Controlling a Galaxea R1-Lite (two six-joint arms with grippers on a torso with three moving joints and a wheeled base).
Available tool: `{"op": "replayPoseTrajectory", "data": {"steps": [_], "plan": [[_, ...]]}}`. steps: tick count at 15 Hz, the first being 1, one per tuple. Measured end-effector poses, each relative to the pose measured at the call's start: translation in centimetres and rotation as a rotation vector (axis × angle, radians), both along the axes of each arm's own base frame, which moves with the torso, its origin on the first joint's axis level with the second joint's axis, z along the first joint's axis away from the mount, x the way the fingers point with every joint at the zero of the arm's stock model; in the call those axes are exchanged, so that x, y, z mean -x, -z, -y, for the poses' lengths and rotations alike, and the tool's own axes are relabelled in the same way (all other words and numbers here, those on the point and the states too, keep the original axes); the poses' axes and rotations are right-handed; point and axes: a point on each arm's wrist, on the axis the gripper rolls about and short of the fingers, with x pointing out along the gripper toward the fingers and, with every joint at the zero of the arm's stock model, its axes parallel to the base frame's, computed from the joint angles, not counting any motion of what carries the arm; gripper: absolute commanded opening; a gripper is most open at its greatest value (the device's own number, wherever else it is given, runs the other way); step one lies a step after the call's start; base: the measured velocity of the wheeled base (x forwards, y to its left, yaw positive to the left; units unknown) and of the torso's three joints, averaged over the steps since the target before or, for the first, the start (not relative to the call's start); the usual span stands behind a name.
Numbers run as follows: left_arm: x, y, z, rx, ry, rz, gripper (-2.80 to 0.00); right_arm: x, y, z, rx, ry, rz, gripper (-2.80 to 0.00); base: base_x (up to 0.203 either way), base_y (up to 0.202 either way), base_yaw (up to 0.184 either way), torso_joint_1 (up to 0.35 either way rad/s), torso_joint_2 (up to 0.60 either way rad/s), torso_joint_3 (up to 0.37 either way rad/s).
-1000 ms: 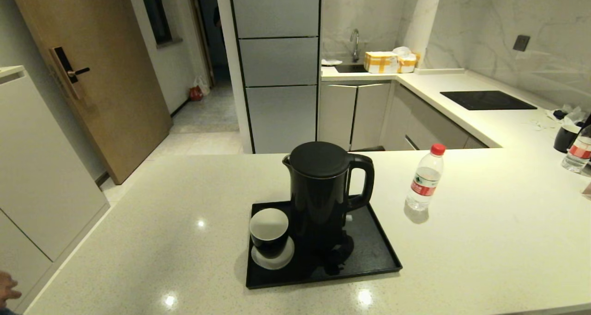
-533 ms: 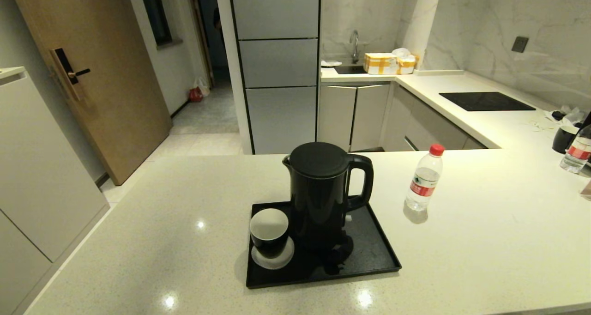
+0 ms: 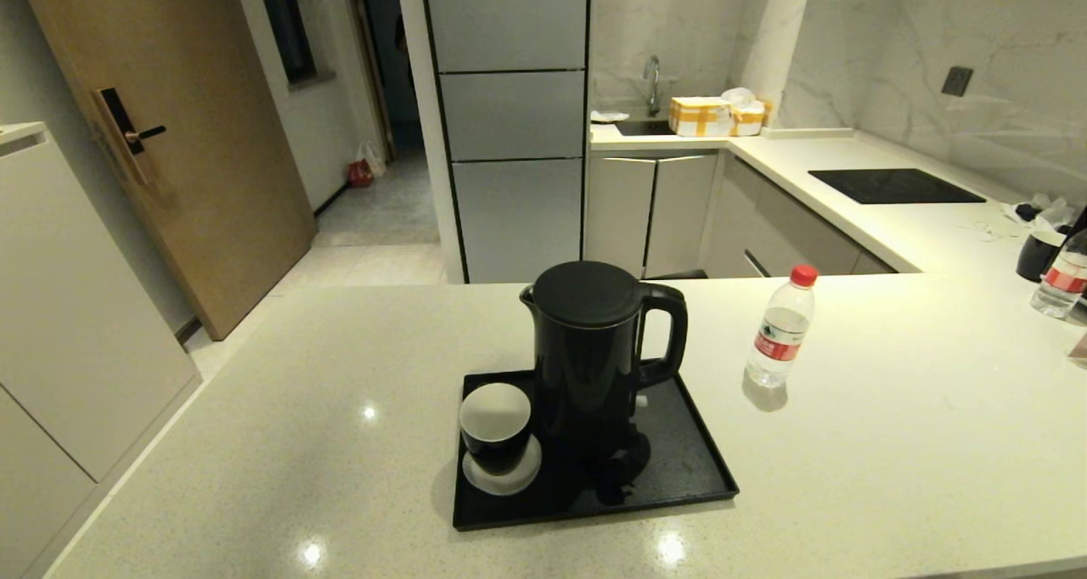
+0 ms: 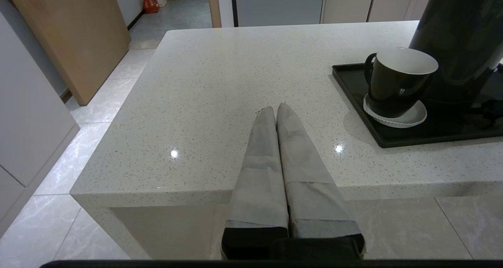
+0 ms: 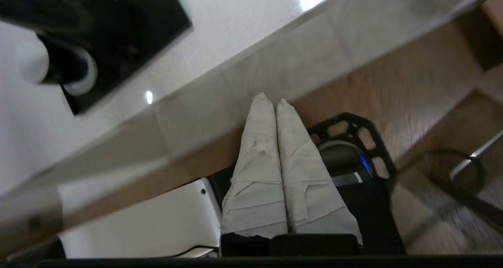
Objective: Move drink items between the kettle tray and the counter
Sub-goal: Return the bottled water to its original position
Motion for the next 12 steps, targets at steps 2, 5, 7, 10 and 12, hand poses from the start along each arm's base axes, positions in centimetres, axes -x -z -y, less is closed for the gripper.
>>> {"op": "replayPoseTrajectory", "data": {"steps": [2, 5, 7, 10, 12], "plan": [[0.0, 0.0, 0.0, -0.001, 0.0, 0.0, -2.8, -6.1, 1.1, 1.0, -0.003, -0.061, -0.053, -2.8, 0.0, 0.0, 0.0, 0.0, 0.0, 0.0], [0.0, 0.0, 0.0, 0.0, 0.0, 0.0, -2.8, -14.6, 4.2, 2.3, 0.043, -0.171, -0.038, 0.0, 0.0, 0.0, 0.0, 0.0, 0.0, 0.0], [0.0, 0.0, 0.0, 0.0, 0.0, 0.0, -2.8, -19.1, 6.2, 2.8, 0.073, -0.218, 0.0, 0.0, 0.0, 0.0, 0.0, 0.0, 0.0, 0.0], [0.0, 0.0, 0.0, 0.0, 0.0, 0.0, -2.8, -25.1, 9.3, 2.7, 0.097, -0.269, 0.051, 0.0, 0.0, 0.0, 0.0, 0.0, 0.0, 0.0], [0.0, 0.0, 0.0, 0.0, 0.0, 0.0, -2.8, -28.4, 11.7, 2.1, 0.118, -0.297, 0.071, 0.0, 0.0, 0.0, 0.0, 0.0, 0.0, 0.0]]}}
